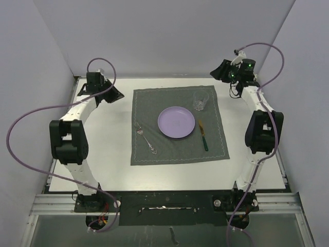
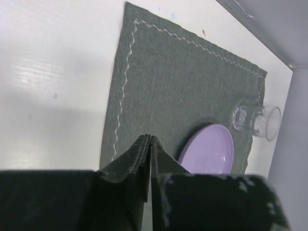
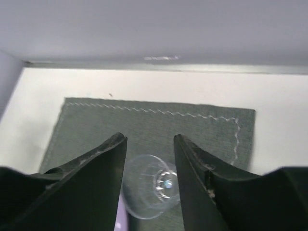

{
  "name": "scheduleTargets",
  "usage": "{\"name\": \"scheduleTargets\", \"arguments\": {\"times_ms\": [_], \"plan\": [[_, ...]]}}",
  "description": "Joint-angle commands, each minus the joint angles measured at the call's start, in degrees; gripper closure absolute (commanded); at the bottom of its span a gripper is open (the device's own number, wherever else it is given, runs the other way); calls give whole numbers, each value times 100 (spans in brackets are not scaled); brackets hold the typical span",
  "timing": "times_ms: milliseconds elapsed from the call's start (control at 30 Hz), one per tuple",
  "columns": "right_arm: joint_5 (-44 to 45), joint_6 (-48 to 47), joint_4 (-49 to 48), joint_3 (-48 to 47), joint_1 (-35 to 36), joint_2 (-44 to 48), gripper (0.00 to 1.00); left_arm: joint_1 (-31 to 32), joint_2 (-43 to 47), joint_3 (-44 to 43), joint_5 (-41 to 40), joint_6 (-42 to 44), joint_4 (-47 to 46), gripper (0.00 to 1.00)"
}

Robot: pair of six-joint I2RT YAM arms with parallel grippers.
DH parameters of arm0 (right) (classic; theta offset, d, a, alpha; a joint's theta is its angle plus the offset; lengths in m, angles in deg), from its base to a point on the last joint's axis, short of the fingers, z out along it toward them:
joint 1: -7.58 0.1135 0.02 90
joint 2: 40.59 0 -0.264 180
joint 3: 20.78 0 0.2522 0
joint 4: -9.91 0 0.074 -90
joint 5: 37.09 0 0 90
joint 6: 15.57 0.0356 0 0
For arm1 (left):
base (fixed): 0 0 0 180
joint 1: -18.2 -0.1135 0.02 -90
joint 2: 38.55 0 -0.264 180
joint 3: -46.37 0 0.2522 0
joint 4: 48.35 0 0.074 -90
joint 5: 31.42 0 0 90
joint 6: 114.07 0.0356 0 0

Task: Set the dinner table for one person
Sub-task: Adjust the napkin at the center of the board.

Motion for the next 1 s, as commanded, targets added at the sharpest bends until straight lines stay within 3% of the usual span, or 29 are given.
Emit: {"name": "scheduleTargets", "arguments": {"times_ms": [0, 133, 300, 367, 533, 700, 833, 967], "plan": [[-55, -8, -125, 177, 283, 1212, 68, -18, 1790, 935, 262, -350, -17, 100], [67, 93, 210, 1053, 633, 2448, 100, -21, 3392, 2510, 359, -913, 11, 100], [61, 232, 966, 2415, 1432, 3881, 100, -18, 5421, 4828, 679, -1869, -504, 100], [468, 133, 1347, 2912, 1953, 4489, 100, -6, 6060, 5579, 866, -2179, -842, 100], [1537, 176, 2136, 4078, 3091, 6115, 100, 0, 7198, 6435, 770, -2255, -469, 100], [1786, 464, 2653, 4781, 3461, 7167, 100, 4, 7010, 6579, 704, -2282, -764, 100], [1865, 415, 3031, 4845, 3521, 7386, 100, 97, 6368, 6252, 725, -2021, -749, 100], [1844, 356, 3068, 4957, 3534, 7313, 100, 452, 5581, 5594, 742, -1391, -90, 100]]}}
